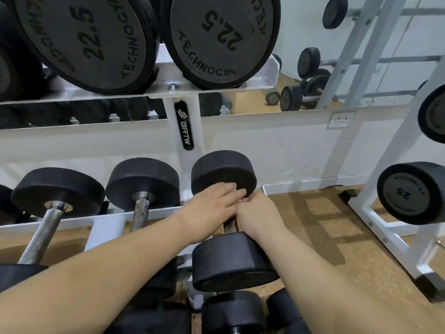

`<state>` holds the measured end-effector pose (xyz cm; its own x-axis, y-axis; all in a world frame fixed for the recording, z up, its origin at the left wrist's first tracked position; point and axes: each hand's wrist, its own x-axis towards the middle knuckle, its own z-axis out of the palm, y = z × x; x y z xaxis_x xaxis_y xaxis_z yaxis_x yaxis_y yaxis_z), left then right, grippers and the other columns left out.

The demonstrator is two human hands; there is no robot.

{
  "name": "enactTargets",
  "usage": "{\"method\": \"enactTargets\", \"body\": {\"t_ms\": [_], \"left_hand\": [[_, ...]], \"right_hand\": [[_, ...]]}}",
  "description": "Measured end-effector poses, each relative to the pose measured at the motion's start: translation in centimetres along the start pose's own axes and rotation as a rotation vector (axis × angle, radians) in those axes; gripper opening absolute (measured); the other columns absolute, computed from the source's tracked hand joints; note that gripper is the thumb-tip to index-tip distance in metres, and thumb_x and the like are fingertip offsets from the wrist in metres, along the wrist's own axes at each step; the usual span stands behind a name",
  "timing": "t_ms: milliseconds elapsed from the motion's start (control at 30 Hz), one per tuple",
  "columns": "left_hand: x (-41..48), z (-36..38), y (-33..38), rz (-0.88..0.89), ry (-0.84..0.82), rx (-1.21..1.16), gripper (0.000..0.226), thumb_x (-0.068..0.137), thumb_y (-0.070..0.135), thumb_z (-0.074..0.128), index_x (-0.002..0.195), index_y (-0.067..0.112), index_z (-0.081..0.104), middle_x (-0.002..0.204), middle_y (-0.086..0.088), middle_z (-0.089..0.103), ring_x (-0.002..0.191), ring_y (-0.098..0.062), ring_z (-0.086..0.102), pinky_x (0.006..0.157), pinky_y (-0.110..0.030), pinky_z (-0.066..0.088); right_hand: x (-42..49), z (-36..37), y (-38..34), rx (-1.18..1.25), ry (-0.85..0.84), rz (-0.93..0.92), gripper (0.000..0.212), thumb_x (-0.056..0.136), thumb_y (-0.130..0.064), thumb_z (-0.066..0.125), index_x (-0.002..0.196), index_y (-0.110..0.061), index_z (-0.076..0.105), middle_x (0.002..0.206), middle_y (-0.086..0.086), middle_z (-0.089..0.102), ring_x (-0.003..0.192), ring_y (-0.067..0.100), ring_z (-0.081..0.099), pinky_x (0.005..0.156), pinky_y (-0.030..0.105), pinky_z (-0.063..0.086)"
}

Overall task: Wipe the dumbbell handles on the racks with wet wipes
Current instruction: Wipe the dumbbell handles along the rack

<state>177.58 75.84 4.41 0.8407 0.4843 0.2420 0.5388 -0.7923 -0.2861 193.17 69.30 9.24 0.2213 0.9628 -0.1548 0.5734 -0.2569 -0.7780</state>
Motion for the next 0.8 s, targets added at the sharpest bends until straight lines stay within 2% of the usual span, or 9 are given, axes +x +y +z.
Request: {"method": "enactTargets", "body": {"t_ms": [67, 133, 233, 367, 500, 567, 667, 733, 800], "left_hand": [[0.7, 1.1, -0.2, 0.07, -0.023, 0.021, 0.04, 0.093, 0.004, 0.055, 0.131, 0.009, 0.066, 0.142, -0.011, 0.061, 0.14, -0.038, 0.048, 0.124, -0.048, 0.027], [0.8, 1.7, -0.4, 0.045, -0.071, -0.029, 0.035, 0.089, 0.0, 0.063, 0.123, 0.006, 0.07, 0.131, -0.012, 0.067, 0.139, -0.038, 0.049, 0.124, -0.048, 0.021], [0.4, 0.6, 0.1, 0.103, -0.117, -0.205, 0.035, 0.091, 0.002, 0.056, 0.122, 0.007, 0.07, 0.131, -0.011, 0.066, 0.135, -0.034, 0.052, 0.124, -0.052, 0.026], [-0.7, -1.7, 0.2, 0.285, -0.121, -0.51, 0.04, 0.101, 0.009, 0.043, 0.136, 0.006, 0.064, 0.148, -0.011, 0.057, 0.141, -0.029, 0.047, 0.122, -0.043, 0.03], [0.1, -1.2, -1.5, 0.091, -0.255, -0.334, 0.074, 0.082, -0.009, 0.047, 0.153, 0.012, 0.044, 0.163, -0.005, 0.038, 0.155, -0.024, 0.027, 0.127, -0.043, 0.02], [0.3, -1.4, -1.1, -0.034, -0.266, -0.366, 0.077, 0.079, -0.014, 0.045, 0.152, 0.01, 0.048, 0.161, -0.005, 0.042, 0.156, -0.026, 0.024, 0.129, -0.045, 0.012], [-0.4, -3.0, -0.1, 0.034, -0.281, -0.494, 0.079, 0.069, -0.012, 0.044, 0.138, 0.02, 0.065, 0.153, 0.004, 0.053, 0.147, -0.02, 0.041, 0.124, -0.038, 0.026], [-0.7, -1.9, -0.7, 0.051, -0.361, -0.482, 0.069, 0.071, -0.003, 0.047, 0.128, 0.028, 0.069, 0.14, 0.009, 0.063, 0.127, -0.017, 0.057, 0.101, -0.028, 0.046], [-0.7, -0.4, -1.0, 0.05, -0.435, -0.452, 0.073, 0.072, 0.002, 0.056, 0.132, 0.043, 0.064, 0.135, 0.013, 0.064, 0.115, -0.018, 0.062, 0.086, -0.029, 0.052]], "right_hand": [[0.0, 0.0, -0.3, 0.055, 0.015, 0.016, 0.037, 0.098, -0.007, 0.044, 0.134, -0.007, 0.052, 0.124, 0.013, 0.061, 0.105, 0.026, 0.054, 0.087, 0.034, 0.044], [0.1, -0.2, 0.0, 0.011, 0.069, 0.01, 0.037, 0.094, -0.009, 0.047, 0.132, -0.011, 0.049, 0.114, 0.008, 0.059, 0.099, 0.024, 0.052, 0.081, 0.033, 0.04], [0.3, -0.1, 0.5, 0.016, 0.053, 0.03, 0.028, 0.093, -0.008, 0.048, 0.121, -0.011, 0.051, 0.103, 0.005, 0.059, 0.09, 0.024, 0.051, 0.075, 0.033, 0.04], [0.3, -0.2, 0.2, 0.036, 0.036, 0.04, 0.027, 0.092, -0.008, 0.047, 0.118, -0.016, 0.05, 0.092, 0.0, 0.047, 0.092, 0.024, 0.047, 0.078, 0.032, 0.037], [0.2, -0.3, 0.5, 0.1, 0.006, 0.038, 0.017, 0.096, -0.011, 0.048, 0.111, -0.018, 0.048, 0.094, -0.002, 0.049, 0.093, 0.022, 0.047, 0.08, 0.032, 0.037], [0.1, -0.2, 0.5, 0.116, 0.02, 0.032, 0.026, 0.095, -0.01, 0.049, 0.12, -0.018, 0.05, 0.101, -0.002, 0.052, 0.095, 0.021, 0.049, 0.081, 0.032, 0.037], [0.2, -0.1, 0.3, 0.097, 0.025, 0.048, 0.031, 0.091, -0.007, 0.048, 0.121, -0.016, 0.049, 0.099, -0.001, 0.053, 0.097, 0.024, 0.052, 0.082, 0.034, 0.042], [0.4, -0.1, 0.3, 0.085, 0.019, 0.08, 0.026, 0.089, -0.007, 0.047, 0.113, -0.016, 0.05, 0.094, 0.0, 0.055, 0.097, 0.027, 0.056, 0.085, 0.037, 0.048], [0.4, -0.1, 0.2, 0.085, 0.02, 0.093, 0.024, 0.087, -0.008, 0.048, 0.109, -0.016, 0.053, 0.093, 0.0, 0.058, 0.098, 0.029, 0.058, 0.088, 0.039, 0.051]]}}
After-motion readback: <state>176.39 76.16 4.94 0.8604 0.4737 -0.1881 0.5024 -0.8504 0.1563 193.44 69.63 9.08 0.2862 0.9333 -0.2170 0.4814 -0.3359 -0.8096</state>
